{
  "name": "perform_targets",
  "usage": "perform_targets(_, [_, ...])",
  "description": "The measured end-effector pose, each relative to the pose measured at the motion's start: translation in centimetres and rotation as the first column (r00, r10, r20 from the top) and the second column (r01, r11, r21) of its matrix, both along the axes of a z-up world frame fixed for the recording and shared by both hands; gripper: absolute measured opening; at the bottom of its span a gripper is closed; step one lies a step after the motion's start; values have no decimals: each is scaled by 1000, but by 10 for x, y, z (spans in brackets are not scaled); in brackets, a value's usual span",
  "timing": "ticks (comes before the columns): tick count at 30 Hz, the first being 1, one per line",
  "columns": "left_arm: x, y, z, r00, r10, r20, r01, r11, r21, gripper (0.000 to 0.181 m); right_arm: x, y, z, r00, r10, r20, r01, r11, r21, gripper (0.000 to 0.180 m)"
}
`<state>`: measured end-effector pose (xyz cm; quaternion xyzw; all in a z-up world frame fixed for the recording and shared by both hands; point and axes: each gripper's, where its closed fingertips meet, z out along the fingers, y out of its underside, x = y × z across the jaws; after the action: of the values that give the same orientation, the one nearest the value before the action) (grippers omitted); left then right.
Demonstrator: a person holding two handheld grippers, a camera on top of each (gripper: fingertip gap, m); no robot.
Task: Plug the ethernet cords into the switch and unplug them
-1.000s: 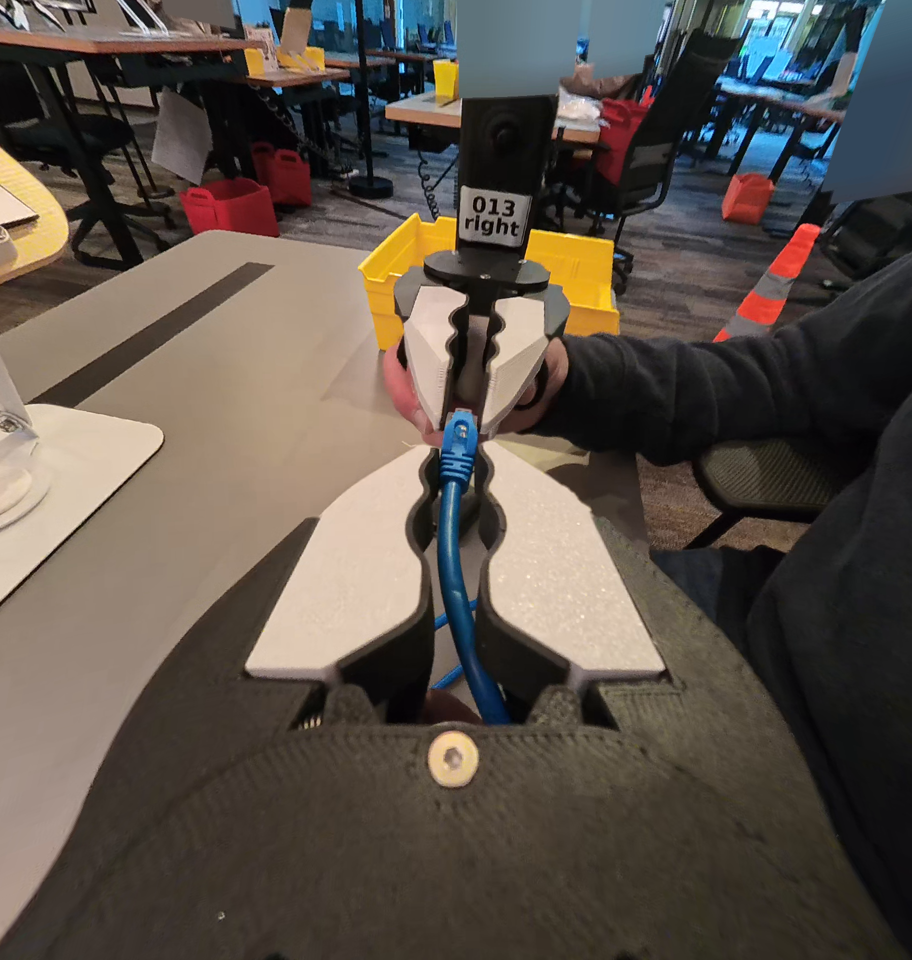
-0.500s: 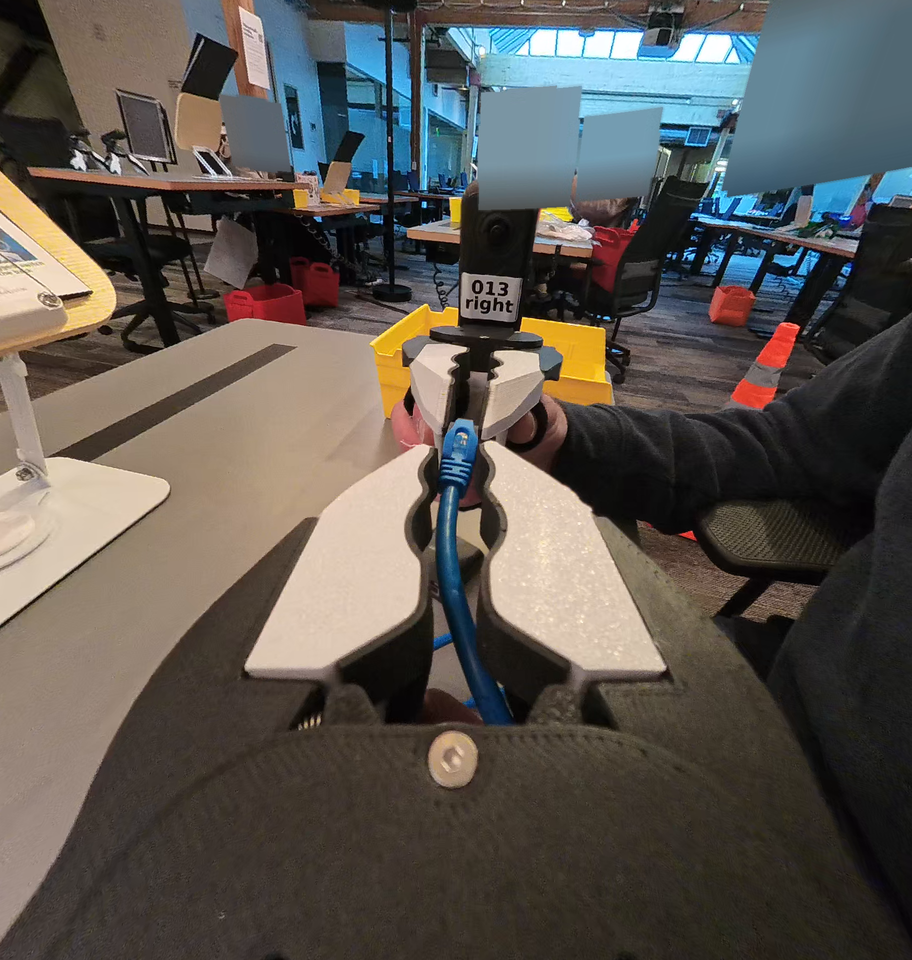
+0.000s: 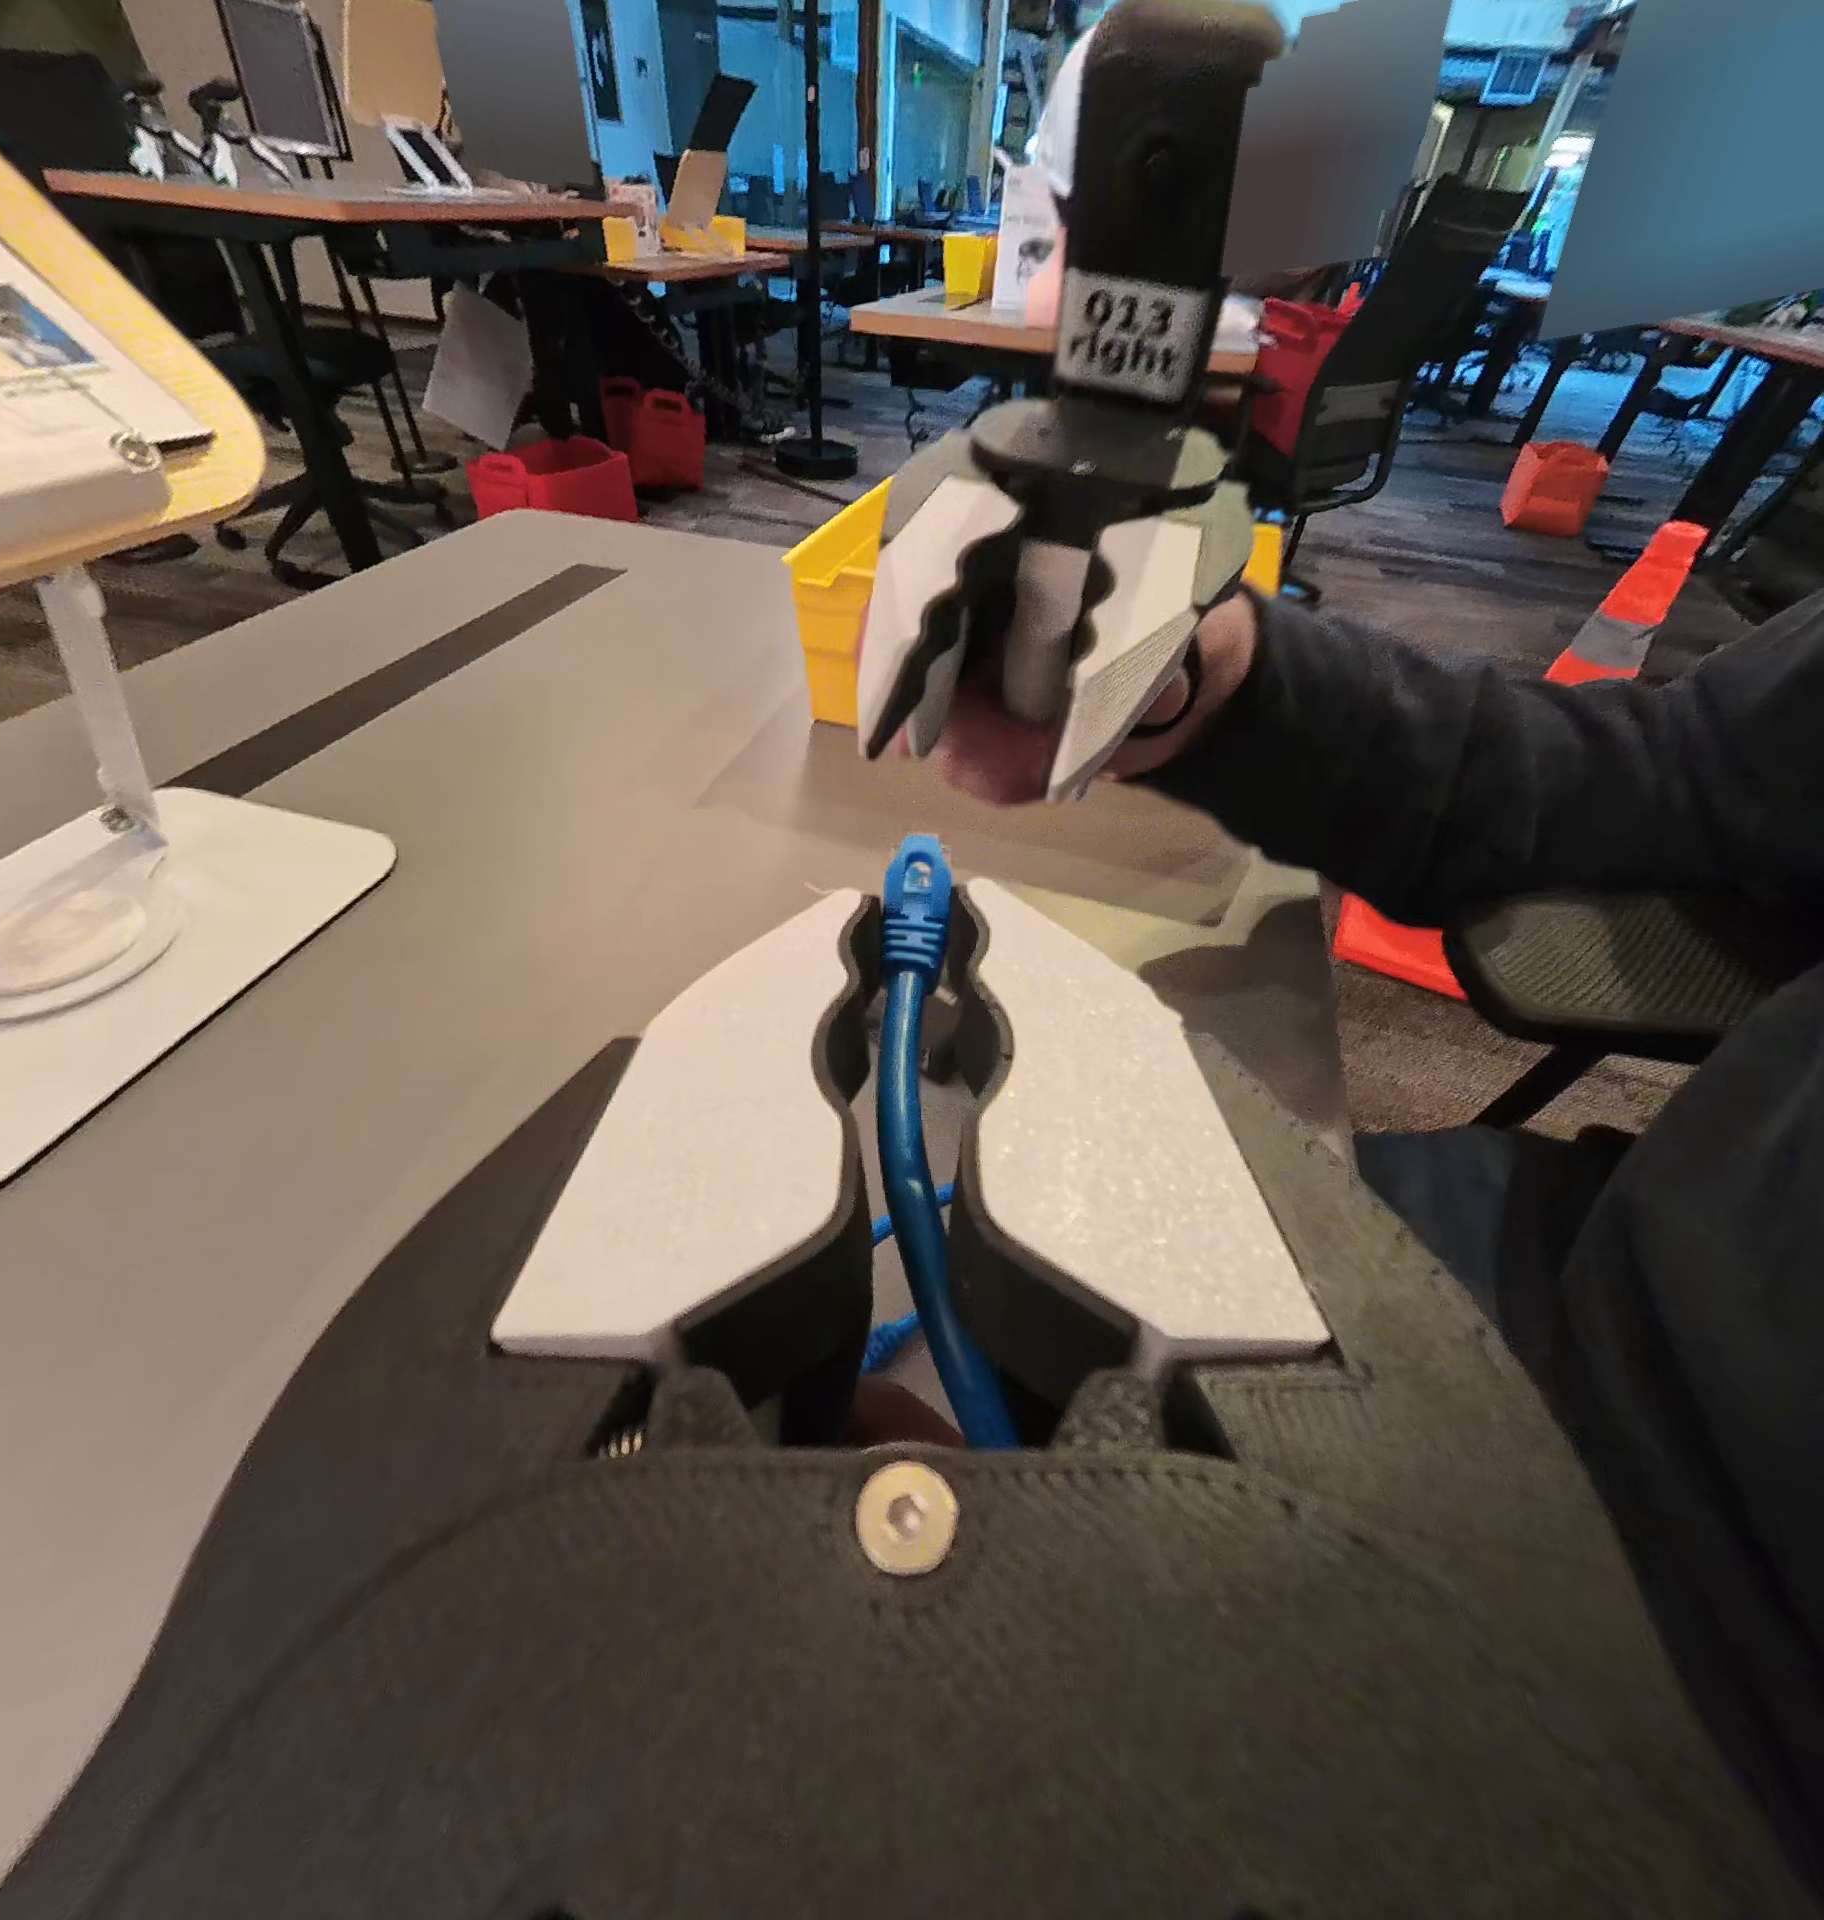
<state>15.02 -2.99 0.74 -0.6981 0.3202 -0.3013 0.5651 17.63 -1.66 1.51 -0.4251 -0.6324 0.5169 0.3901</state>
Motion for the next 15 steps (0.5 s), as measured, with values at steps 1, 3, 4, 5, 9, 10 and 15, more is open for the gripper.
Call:
perform_targets(1, [-4,0,-3,1000,9,-20,-9,1000,-3,12,4,6,-8,998,-40,49,39,999,29,40])
perform_targets(3, [-10,2,-10,998,29,-60,-29,1000,-11,12,15,19,-33,976,-139,171,122,987,106,44])
perform_targets(4, [-12,1,-11,998,27,-55,-28,999,-16,12,22,25,-48,955,-184,232,155,978,139,49])
perform_targets(5, [-14,0,-12,999,24,-41,-25,999,-21,12,30,30,-64,929,-224,295,185,971,154,53])
perform_targets(9, [-19,1,-20,998,29,-52,-31,999,-33,12,56,40,-113,832,-335,442,286,942,175,79])
perform_targets(10, [-20,1,-21,998,31,-51,-33,999,-33,12,62,41,-124,808,-354,472,295,935,196,82])
perform_targets(15, [-19,1,-25,998,29,-57,-31,999,-34,12,81,44,-173,727,-391,565,316,921,230,73])
